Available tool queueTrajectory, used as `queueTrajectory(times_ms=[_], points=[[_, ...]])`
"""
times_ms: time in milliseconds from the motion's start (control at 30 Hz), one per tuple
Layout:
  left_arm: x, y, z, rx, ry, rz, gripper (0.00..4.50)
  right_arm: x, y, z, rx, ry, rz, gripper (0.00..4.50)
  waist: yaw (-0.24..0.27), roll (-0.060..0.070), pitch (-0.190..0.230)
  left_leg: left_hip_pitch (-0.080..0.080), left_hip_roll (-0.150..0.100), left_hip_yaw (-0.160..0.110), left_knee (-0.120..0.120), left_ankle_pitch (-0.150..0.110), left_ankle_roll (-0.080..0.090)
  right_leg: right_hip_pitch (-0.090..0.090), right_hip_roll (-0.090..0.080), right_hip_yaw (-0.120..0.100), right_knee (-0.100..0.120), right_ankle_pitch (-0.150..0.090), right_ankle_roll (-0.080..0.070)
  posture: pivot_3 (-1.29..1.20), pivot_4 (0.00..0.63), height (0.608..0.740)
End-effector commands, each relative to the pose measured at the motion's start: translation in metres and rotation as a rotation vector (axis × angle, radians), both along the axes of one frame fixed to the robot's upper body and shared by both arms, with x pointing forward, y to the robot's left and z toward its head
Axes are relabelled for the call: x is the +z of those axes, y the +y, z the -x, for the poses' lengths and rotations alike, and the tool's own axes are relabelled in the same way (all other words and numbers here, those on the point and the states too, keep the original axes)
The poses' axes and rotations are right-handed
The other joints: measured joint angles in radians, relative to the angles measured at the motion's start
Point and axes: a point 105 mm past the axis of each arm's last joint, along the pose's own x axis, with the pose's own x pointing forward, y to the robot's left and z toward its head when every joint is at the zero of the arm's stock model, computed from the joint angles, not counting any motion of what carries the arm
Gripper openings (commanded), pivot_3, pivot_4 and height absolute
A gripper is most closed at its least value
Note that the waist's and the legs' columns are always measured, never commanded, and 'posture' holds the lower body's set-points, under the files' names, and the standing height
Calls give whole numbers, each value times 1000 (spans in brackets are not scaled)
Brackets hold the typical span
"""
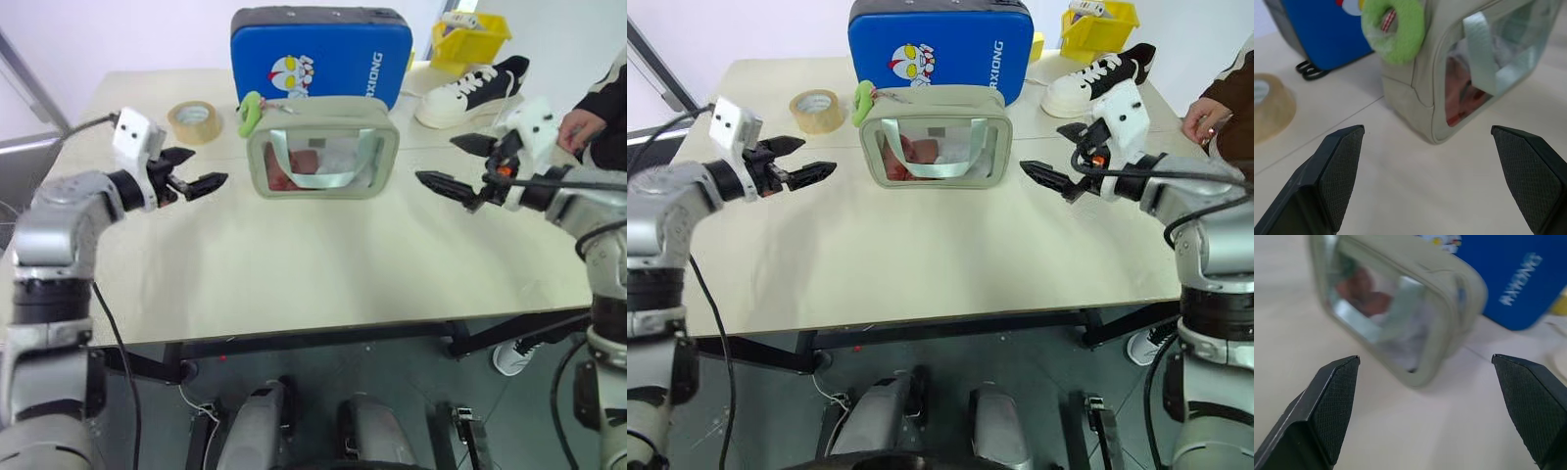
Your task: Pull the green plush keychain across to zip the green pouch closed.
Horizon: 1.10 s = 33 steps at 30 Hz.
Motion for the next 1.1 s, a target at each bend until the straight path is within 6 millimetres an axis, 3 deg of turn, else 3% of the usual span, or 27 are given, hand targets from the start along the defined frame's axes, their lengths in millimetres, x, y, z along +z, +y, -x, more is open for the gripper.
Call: queueTrajectory(times_ms=[33, 633, 733, 933, 1100], points=[[22, 3, 2, -45, -60, -25, 4426, 15, 0, -1, 15, -62, 16, 4500, 1, 0, 0, 0, 0, 0, 0, 0, 0, 0, 0, 0, 0, 0, 0, 0, 150, 740], [41, -21, -4, -77, -204, 2, 4426, 11, -4, -13, 6, -96, 102, 4500, 4, 0, 0, -5, 0, 0, 2, 3, 4, -1, 0, -1, 2, 0, 0, 0, 150, 740], [40, -35, 1, -137, -211, -29, 4426, 18, 8, -24, 16, -146, 126, 4500, 1, 0, 0, -6, 0, 0, 3, 3, 4, -1, 0, -1, 3, 0, 0, 0, 150, 740], [42, -58, 11, -266, -207, -81, 4426, 31, 55, -56, 162, -207, 208, 4500, -4, 0, 0, -3, 0, 1, 2, 6, 1, -1, 1, -1, 6, 0, 0, 0, 150, 740], [43, -64, 13, -284, -234, -108, 4426, 20, 88, -89, 202, -179, 312, 4500, -4, 1, 0, -3, 0, 1, 2, 8, -1, -1, 1, -1, 7, 0, 0, 0, 150, 740]])
